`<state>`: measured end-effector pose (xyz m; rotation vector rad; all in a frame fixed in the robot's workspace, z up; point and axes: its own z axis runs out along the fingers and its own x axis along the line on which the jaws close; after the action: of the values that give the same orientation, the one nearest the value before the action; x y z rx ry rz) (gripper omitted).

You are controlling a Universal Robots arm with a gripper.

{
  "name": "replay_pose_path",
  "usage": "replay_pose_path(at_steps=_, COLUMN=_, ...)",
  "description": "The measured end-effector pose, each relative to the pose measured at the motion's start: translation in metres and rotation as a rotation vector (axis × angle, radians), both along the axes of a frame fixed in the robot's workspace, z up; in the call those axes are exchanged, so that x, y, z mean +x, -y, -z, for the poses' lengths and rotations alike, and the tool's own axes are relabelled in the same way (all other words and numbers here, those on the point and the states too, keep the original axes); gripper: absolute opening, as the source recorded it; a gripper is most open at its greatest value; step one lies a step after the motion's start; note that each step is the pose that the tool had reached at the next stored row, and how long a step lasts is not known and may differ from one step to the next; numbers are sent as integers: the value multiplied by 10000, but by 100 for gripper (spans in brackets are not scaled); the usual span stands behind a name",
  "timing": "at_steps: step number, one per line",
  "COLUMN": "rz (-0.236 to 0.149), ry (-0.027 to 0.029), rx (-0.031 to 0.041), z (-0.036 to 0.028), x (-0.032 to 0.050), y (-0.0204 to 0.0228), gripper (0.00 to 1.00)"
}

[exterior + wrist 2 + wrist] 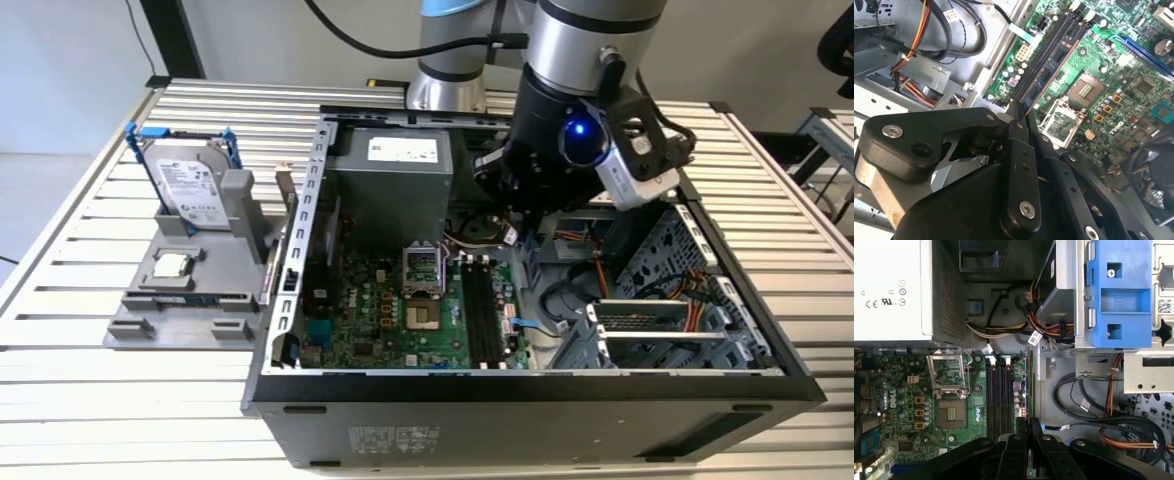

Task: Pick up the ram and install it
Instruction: 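Insert the ram into the slot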

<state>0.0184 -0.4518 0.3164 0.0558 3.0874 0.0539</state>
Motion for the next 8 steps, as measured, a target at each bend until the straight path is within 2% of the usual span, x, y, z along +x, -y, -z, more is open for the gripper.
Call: replay_pose_path(at_steps=8, rz=-1, ry=-3, rx=0, z=146, x=1, y=0, gripper=0)
